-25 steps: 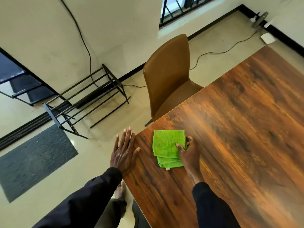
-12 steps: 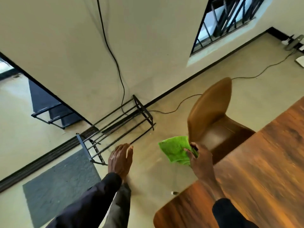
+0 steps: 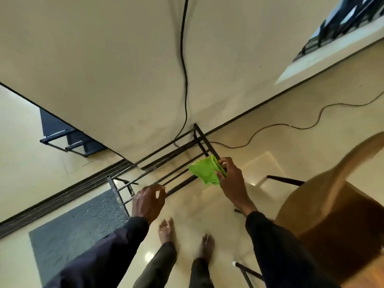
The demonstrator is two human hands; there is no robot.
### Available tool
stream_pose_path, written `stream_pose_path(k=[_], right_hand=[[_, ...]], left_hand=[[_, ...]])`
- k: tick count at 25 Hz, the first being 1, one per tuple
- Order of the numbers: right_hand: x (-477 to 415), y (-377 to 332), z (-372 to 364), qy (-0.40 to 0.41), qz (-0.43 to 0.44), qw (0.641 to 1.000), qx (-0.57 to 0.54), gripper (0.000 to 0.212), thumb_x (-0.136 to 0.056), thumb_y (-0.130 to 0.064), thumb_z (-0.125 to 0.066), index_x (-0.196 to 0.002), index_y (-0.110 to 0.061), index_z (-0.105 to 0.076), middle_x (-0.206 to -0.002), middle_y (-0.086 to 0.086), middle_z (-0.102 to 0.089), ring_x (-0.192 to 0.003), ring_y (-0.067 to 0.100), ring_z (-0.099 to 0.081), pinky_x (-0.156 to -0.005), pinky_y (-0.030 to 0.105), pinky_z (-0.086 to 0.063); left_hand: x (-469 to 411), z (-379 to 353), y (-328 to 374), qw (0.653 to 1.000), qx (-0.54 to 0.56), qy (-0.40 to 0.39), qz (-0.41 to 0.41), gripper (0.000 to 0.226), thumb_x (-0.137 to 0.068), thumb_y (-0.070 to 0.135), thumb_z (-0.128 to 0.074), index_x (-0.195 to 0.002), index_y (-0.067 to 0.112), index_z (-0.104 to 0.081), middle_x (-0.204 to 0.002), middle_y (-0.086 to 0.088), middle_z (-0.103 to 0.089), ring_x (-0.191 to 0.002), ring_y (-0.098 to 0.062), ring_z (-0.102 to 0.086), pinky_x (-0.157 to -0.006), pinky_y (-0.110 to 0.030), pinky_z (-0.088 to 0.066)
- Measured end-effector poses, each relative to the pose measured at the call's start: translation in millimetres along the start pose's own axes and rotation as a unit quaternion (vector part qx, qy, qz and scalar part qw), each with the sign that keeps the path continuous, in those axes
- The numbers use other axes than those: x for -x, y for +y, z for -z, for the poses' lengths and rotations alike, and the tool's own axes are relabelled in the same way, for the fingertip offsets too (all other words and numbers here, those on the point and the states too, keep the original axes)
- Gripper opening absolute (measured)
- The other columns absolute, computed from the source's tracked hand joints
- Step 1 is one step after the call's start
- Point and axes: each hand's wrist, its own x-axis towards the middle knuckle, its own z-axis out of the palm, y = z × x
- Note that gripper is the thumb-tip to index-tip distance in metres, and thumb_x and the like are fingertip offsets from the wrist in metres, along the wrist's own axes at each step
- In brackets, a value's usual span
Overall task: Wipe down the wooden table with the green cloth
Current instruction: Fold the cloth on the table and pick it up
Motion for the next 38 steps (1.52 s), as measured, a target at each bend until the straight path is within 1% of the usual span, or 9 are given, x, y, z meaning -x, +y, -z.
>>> stream_pose_path(k=[9, 11, 13, 16, 19, 21, 27, 32, 38], right_hand=[[-149.9, 29.1, -88.3, -0.068, -0.043, 0.997, 0.006, 0.017, -0.105, -0.001, -0.065, -0.12, -0.008, -0.062, -0.111, 0.013, -0.073, -0.108, 0.034, -0.072, -0.067, 0.02, -0.042], [-172.1, 45.2, -99.5, -0.058, -0.047, 0.996, 0.049, 0.02, -0.106, 0.001, -0.06, -0.123, -0.004, -0.069, -0.118, 0.017, -0.074, -0.114, 0.037, -0.07, -0.076, 0.026, -0.042], [-185.5, 63.0, -108.4, -0.074, -0.026, 0.989, 0.123, 0.036, -0.105, 0.006, -0.053, -0.136, -0.004, -0.068, -0.138, 0.021, -0.068, -0.129, 0.04, -0.063, -0.103, 0.037, -0.043], [-192.8, 85.3, -116.6, -0.125, 0.06, 0.934, 0.33, 0.051, -0.107, -0.001, -0.052, -0.155, -0.015, -0.053, -0.162, 0.019, -0.04, -0.147, 0.04, -0.041, -0.115, 0.046, -0.038], [-198.0, 94.1, -125.0, -0.178, 0.147, 0.875, 0.425, 0.057, -0.108, -0.011, -0.055, -0.163, -0.022, -0.042, -0.175, 0.016, -0.021, -0.161, 0.04, -0.021, -0.127, 0.049, -0.025], [-201.9, 97.4, -132.5, -0.211, 0.185, 0.836, 0.471, 0.064, -0.106, -0.012, -0.059, -0.165, -0.02, -0.035, -0.174, 0.013, -0.024, -0.163, 0.038, -0.02, -0.132, 0.051, -0.018], [-224.6, 98.6, -148.8, -0.218, 0.228, 0.761, 0.567, 0.071, -0.097, -0.012, -0.073, -0.157, -0.012, -0.036, -0.162, 0.016, -0.036, -0.153, 0.038, -0.035, -0.126, 0.054, -0.031], [-224.7, 108.2, -148.4, -0.207, 0.248, 0.768, 0.554, 0.068, -0.101, -0.014, -0.07, -0.159, -0.013, -0.034, -0.164, 0.016, -0.035, -0.155, 0.037, -0.034, -0.129, 0.054, -0.026], [-212.9, 104.9, -135.7, -0.193, 0.231, 0.807, 0.508, 0.075, -0.104, -0.008, -0.062, -0.168, -0.013, -0.024, -0.173, 0.014, -0.026, -0.162, 0.036, -0.024, -0.134, 0.051, -0.015]], left_hand=[[-87.4, -36.9, -17.3, 0.998, 0.027, -0.009, 0.05, 0.037, -0.11, 0.042, -0.048, -0.134, 0.024, -0.069, -0.134, -0.005, -0.072, -0.126, -0.023, -0.064, -0.108, -0.044, -0.049], [-97.3, -45.6, -20.0, 0.998, 0.026, -0.015, 0.062, 0.037, -0.111, 0.042, -0.047, -0.134, 0.023, -0.069, -0.134, -0.006, -0.072, -0.126, -0.023, -0.064, -0.107, -0.046, -0.051], [-100.5, -55.0, -22.8, 0.997, 0.028, -0.018, 0.069, 0.037, -0.111, 0.042, -0.047, -0.133, 0.021, -0.069, -0.132, -0.008, -0.072, -0.123, -0.024, -0.066, -0.104, -0.047, -0.054], [-101.5, -63.8, -21.9, 0.997, 0.034, -0.024, 0.072, 0.037, -0.11, 0.041, -0.048, -0.131, 0.02, -0.07, -0.128, -0.008, -0.075, -0.108, -0.025, -0.074, -0.097, -0.044, -0.058], [-102.0, -67.9, -19.7, 0.997, 0.029, -0.011, 0.076, 0.032, -0.11, 0.037, -0.052, -0.128, 0.019, -0.072, -0.127, -0.007, -0.076, -0.109, -0.024, -0.074, -0.095, -0.039, -0.057], [-102.3, -69.9, -17.0, 0.997, 0.019, -0.001, 0.078, 0.029, -0.109, 0.035, -0.053, -0.125, 0.02, -0.073, -0.125, -0.006, -0.077, -0.11, -0.024, -0.073, -0.095, -0.038, -0.056], [-103.9, -78.1, -26.8, 0.997, -0.008, 0.025, 0.075, 0.028, -0.108, 0.037, -0.055, -0.119, 0.021, -0.075, -0.119, -0.002, -0.078, -0.102, -0.018, -0.072, -0.085, -0.028, -0.048], [-104.9, -74.9, -32.2, 0.997, -0.011, 0.015, 0.078, 0.036, -0.109, 0.045, -0.047, -0.125, 0.024, -0.072, -0.121, 0.002, -0.078, -0.098, -0.018, -0.076, -0.09, -0.038, -0.057], [-98.2, -69.0, -30.8, 0.997, -0.015, 0.03, 0.062, 0.035, -0.108, 0.044, -0.051, -0.128, 0.025, -0.072, -0.128, 0.0, -0.076, -0.114, -0.018, -0.072, -0.096, -0.037, -0.055]])
